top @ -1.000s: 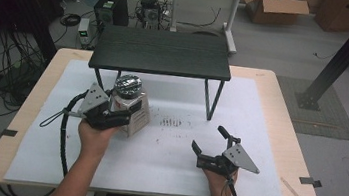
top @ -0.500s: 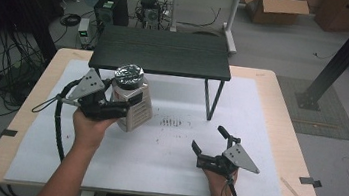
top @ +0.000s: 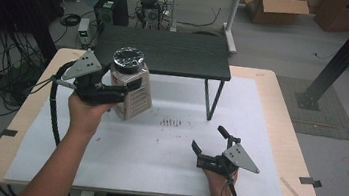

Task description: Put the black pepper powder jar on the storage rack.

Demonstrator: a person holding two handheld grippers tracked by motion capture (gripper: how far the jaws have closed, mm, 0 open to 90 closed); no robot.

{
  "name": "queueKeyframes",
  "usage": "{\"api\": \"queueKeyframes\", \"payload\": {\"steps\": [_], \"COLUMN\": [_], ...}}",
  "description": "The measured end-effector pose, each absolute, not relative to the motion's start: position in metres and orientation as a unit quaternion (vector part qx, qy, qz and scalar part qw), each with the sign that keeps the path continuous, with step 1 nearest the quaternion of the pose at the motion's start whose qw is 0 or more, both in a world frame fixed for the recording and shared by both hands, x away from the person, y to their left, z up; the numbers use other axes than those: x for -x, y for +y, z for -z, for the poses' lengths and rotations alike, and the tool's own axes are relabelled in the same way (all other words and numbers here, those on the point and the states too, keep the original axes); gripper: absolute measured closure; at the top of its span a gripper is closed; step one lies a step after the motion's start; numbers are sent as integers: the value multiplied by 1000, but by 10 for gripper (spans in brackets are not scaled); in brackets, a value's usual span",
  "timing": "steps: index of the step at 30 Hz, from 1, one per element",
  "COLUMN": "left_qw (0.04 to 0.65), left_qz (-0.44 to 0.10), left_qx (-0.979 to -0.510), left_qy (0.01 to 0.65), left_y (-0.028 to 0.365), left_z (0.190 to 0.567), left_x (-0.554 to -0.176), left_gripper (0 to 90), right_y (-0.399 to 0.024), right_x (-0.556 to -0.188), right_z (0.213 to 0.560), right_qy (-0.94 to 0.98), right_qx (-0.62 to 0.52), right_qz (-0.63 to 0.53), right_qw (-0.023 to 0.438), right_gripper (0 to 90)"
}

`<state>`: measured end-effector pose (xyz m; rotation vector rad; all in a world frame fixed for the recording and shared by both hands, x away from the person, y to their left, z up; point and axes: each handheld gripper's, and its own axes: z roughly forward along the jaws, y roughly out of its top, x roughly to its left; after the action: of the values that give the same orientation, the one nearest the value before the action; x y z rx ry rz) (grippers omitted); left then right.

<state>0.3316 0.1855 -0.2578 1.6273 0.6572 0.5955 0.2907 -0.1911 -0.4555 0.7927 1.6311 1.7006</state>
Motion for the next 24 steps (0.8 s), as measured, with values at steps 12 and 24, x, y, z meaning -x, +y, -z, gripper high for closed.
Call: {"api": "queueKeyframes", "payload": {"steps": [12,24], "left_qw": [610,624], "left_qz": [-238,-216], "left_qx": [-702,-704], "left_qy": [280,261], "left_y": [189,193], "left_z": [223,190], "left_x": [-341,-358], "left_gripper": [227,226], "right_y": [-191,-191], "right_x": [-291,-292], "right_z": [455,455], "right_qy": [620,621], "right_qx": [-302,-304], "right_qz": [-649,-647], "right_qw": [323,320], "right_gripper": [0,0]}}
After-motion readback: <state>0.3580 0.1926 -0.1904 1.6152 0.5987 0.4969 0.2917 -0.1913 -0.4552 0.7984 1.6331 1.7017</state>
